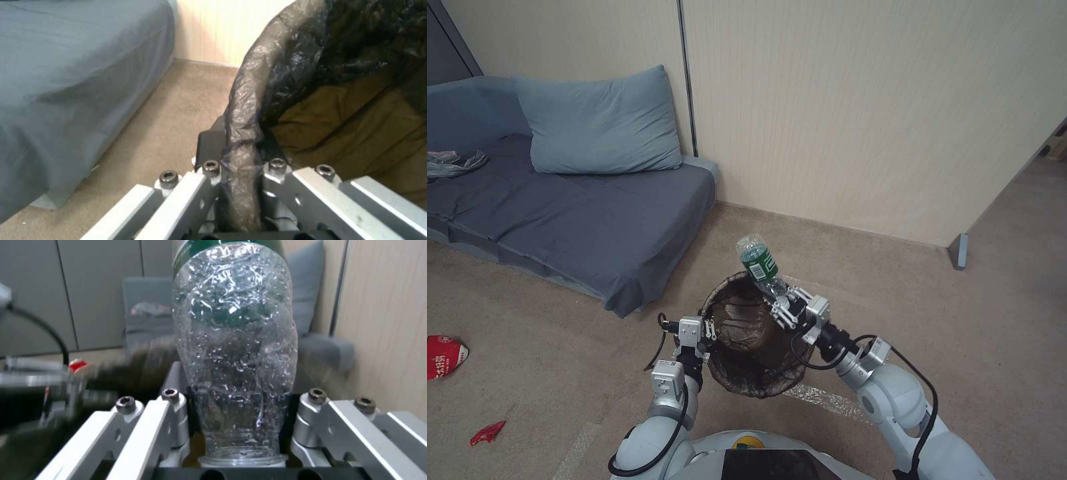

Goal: Pick up the trash bin, then pick up the garbage from the floor and place it into the trash bin.

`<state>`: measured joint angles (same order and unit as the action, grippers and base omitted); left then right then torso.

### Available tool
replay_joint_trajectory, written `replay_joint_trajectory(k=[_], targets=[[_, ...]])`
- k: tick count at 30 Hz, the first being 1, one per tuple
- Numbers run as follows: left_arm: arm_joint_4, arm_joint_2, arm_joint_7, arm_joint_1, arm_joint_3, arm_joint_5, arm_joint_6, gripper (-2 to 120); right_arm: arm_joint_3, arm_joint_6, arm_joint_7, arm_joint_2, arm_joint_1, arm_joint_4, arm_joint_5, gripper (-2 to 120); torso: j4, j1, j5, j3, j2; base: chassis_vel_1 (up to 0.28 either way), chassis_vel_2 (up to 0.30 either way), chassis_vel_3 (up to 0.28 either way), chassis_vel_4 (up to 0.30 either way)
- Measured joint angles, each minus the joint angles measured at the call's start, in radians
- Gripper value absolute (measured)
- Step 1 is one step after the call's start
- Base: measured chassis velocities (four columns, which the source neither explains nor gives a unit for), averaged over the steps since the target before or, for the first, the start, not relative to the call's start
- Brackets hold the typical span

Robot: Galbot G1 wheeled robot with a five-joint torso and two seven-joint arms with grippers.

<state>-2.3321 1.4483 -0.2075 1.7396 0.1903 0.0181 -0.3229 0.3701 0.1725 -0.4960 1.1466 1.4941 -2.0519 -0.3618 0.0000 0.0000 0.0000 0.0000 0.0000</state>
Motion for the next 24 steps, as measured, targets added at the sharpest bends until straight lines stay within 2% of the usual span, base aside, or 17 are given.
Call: replay_joint_trajectory(k=[9, 15, 17, 18, 21, 22, 24], targets=[[-0.014, 0.002, 0.001, -0.007, 0.005, 0.001, -0.003, 3, -0.035, 0.021, 0.004, 0.054, 0.003, 0.099, 0.053, 30, 0.0000, 0.000, -0.0001, 0.000, 0.000, 0.000, 0.000, 0.000, 0.000], [-0.021, 0.003, 0.002, -0.014, 0.016, 0.006, -0.003, 3, -0.040, 0.030, 0.003, 0.070, 0.013, 0.122, 0.085, 29, 0.0000, 0.000, -0.0001, 0.000, 0.000, 0.000, 0.000, 0.000, 0.000], [-0.023, 0.003, 0.002, -0.016, 0.017, 0.008, -0.004, 3, -0.045, 0.030, 0.003, 0.078, 0.017, 0.127, 0.095, 37, 0.0000, 0.000, -0.0001, 0.000, 0.000, 0.000, 0.000, 0.000, 0.000], [-0.023, 0.003, 0.002, -0.016, 0.017, 0.008, -0.004, 3, -0.045, 0.030, 0.003, 0.078, 0.017, 0.127, 0.095, 37, 0.0000, 0.000, -0.0001, 0.000, 0.000, 0.000, 0.000, 0.000, 0.000], [-0.024, 0.004, 0.004, -0.017, 0.011, 0.009, -0.004, 3, -0.049, 0.033, 0.002, 0.085, 0.020, 0.129, 0.103, 52, 0.0000, 0.000, -0.0001, 0.000, 0.000, 0.000, 0.000, 0.000, 0.000], [-0.024, 0.004, 0.004, -0.017, 0.011, 0.009, -0.004, 3, -0.049, 0.033, 0.002, 0.085, 0.020, 0.129, 0.103, 52, 0.0000, 0.000, -0.0001, 0.000, 0.000, 0.000, 0.000, 0.000, 0.000], [-0.024, 0.004, 0.004, -0.018, 0.009, 0.009, -0.004, 3, -0.048, 0.034, 0.000, 0.086, 0.021, 0.129, 0.107, 62, 0.0000, 0.000, -0.0001, 0.000, 0.000, 0.000, 0.000, 0.000, 0.000]])
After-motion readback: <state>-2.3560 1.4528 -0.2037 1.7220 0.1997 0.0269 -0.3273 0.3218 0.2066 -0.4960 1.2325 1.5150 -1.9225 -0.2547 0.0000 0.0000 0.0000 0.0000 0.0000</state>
